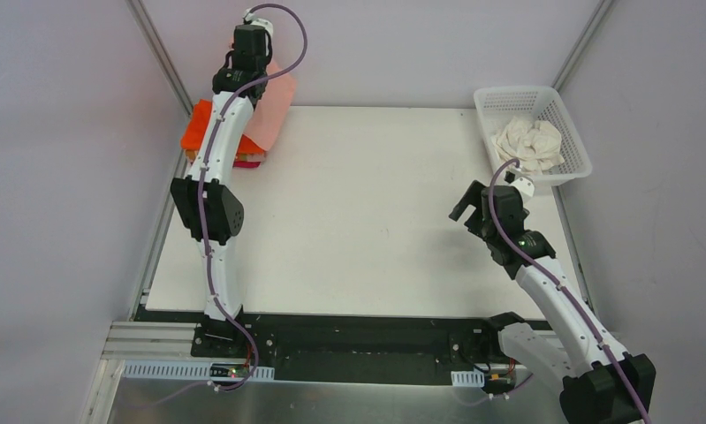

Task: Fold and stack the t-shirts
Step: Put the neatly folded tshirt into the corner of the board with the left arm

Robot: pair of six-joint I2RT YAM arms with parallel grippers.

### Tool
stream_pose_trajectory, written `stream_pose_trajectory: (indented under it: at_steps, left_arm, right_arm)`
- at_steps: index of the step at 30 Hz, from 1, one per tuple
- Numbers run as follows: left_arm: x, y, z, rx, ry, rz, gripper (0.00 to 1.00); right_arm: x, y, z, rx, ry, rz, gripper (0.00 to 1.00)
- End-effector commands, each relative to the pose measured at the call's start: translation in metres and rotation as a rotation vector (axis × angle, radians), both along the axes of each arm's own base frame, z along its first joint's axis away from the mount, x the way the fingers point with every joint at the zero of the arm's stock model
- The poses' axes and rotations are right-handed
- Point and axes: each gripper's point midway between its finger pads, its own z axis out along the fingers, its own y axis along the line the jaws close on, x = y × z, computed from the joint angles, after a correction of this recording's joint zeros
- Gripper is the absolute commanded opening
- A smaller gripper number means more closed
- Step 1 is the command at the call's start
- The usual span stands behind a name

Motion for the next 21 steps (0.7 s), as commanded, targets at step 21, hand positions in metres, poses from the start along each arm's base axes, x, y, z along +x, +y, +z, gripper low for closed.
stream_pose_trajectory:
  at_steps: [21]
  left_arm:
    - [0.039, 0.142, -0.076, 0.129, 0.107, 0.193, 0.00]
  right_arm:
    - [0.007, -0.015, -0.008, -0.071, 0.016, -0.067, 1.00]
